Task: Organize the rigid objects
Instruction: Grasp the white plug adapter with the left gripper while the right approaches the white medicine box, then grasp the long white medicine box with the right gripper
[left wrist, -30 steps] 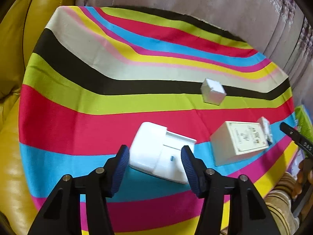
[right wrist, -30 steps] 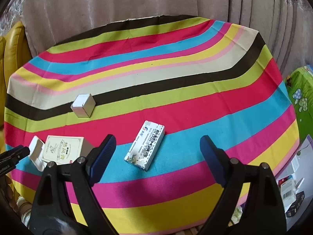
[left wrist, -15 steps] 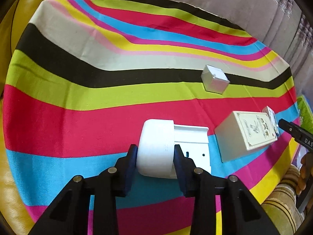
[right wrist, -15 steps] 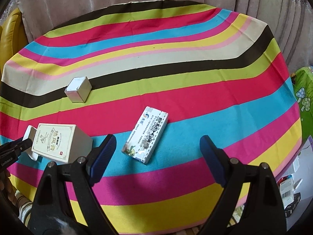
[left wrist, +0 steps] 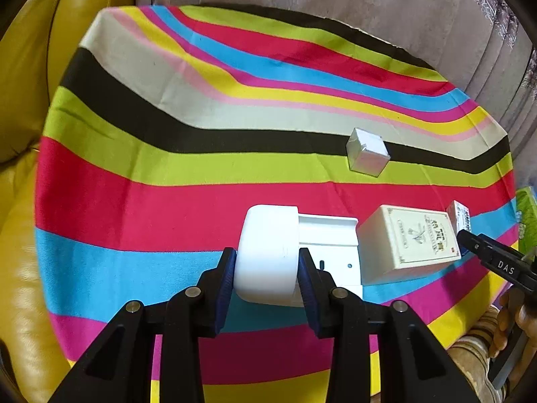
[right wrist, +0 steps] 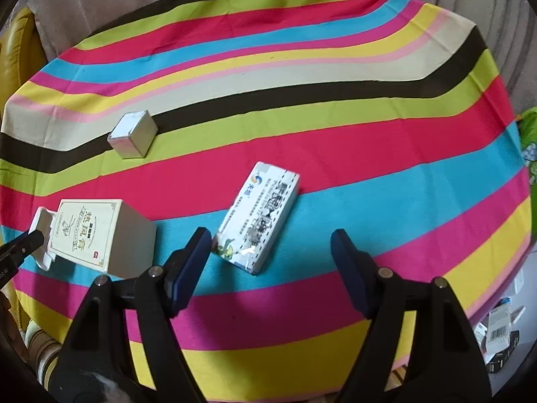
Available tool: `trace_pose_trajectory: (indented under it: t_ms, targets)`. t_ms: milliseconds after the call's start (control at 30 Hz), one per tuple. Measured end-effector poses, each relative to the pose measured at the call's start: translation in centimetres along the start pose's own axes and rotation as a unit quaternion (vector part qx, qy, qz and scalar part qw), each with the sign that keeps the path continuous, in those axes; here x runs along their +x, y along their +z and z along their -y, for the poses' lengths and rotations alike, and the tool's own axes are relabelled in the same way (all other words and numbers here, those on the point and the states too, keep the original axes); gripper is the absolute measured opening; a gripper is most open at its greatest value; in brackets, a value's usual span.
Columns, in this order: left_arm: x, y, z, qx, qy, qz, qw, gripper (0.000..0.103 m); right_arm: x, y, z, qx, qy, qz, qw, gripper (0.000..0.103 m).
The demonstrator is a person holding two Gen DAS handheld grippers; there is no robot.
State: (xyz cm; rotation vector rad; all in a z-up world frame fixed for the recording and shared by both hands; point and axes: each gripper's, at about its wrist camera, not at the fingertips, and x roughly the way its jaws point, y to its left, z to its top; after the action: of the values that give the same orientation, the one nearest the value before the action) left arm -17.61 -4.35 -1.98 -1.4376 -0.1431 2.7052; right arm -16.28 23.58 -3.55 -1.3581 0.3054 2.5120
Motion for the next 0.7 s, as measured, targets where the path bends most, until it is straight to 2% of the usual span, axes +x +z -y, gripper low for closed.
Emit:
trace_pose_trajectory:
  t_ms: [200, 300, 333, 400, 433, 567, 700]
  targets:
    - [-0.8, 0.1, 2.1, 0.036, 0.038, 0.024, 0.9984, 0.038, 0.9, 0.5, 0.0, 0.005, 0.017, -0.01, 1.0, 0.076]
    - [-0.8, 0.1, 2.1, 0.039, 0.04, 0.024, 0.9982, 0.038, 1.6, 0.4, 0.2, 0.01, 0.021, -0.025, 0.999, 0.076]
    - [-0.7, 0.1, 2.1, 0.037, 0.04, 0.024, 0.9982, 0.038, 1.7, 0.3, 0.2, 0.011, 0.023, -0.029, 0.999, 0.073]
    - [-0.7, 0.1, 2.0, 0.034, 0.039, 0.024, 0.9984, 0.038, 1.6, 0.3, 0.4, 0.015, 0.024, -0.027, 0.999, 0.056]
    - [-0.7, 0.1, 1.9, 0.033, 0.04, 0.024, 0.9984, 0.038, 1.5, 0.2, 0.5, 0.015, 0.03, -0.027, 0.999, 0.043]
    - [-0.7, -0.1, 1.9, 0.03, 0.039, 0.022, 0.9985, 0.038, 1.3, 0.0, 0.5, 0.011, 0.046, -0.029, 0.998, 0.034]
    - [-0.6, -0.2, 1.9, 0.028, 0.038, 0.019, 0.9987, 0.038, 0.8, -0.2, 0.9, 0.012, 0.056, -0.027, 0.998, 0.031]
